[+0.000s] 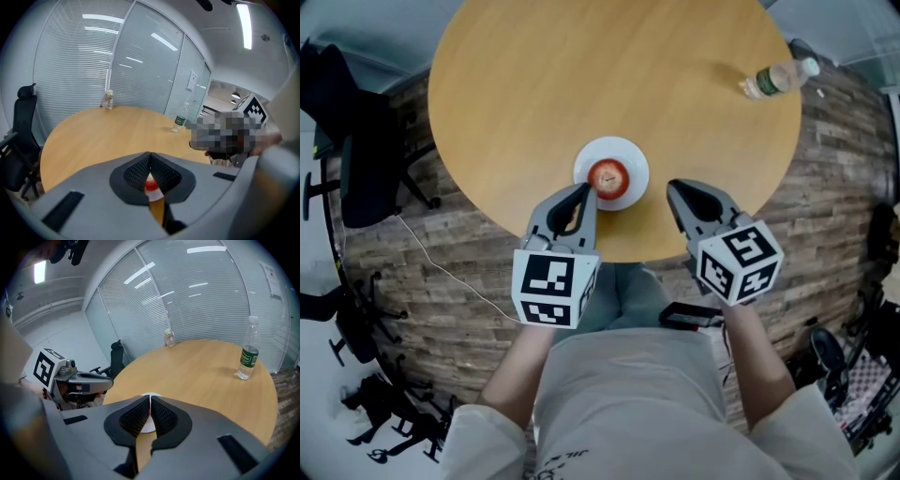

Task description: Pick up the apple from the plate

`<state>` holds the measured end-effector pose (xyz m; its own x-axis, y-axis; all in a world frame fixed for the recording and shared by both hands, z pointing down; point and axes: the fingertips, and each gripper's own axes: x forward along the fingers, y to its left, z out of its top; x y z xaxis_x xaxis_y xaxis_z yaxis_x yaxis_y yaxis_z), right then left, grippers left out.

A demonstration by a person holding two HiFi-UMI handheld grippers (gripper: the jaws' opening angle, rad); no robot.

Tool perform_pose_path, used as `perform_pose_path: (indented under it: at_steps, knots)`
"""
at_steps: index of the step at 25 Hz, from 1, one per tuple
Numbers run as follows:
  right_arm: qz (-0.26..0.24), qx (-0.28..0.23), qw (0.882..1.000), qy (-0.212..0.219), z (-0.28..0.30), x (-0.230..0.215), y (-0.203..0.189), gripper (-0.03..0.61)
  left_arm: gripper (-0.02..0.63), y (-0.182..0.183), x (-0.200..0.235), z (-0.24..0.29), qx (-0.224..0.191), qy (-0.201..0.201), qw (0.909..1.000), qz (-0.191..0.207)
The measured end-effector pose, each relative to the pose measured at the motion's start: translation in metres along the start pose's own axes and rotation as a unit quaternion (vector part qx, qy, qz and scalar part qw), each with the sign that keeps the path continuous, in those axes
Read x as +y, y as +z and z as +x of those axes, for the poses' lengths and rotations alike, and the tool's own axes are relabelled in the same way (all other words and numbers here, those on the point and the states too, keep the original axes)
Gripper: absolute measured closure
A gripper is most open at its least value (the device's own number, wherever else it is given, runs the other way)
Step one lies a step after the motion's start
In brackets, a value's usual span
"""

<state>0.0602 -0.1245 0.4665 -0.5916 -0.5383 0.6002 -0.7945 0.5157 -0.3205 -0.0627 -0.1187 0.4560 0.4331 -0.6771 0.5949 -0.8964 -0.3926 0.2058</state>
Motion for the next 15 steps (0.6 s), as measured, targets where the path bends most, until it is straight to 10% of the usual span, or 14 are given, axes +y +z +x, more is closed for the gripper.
perform_pose_path:
  at_steps: [15]
  knots:
    - [0.005, 0.021, 1.0, 0.009, 0.021, 0.0, -0.016, 0.547, 0.611, -0.021, 0.006, 0.027, 0.03, -0.007, 0.9995, 0.003]
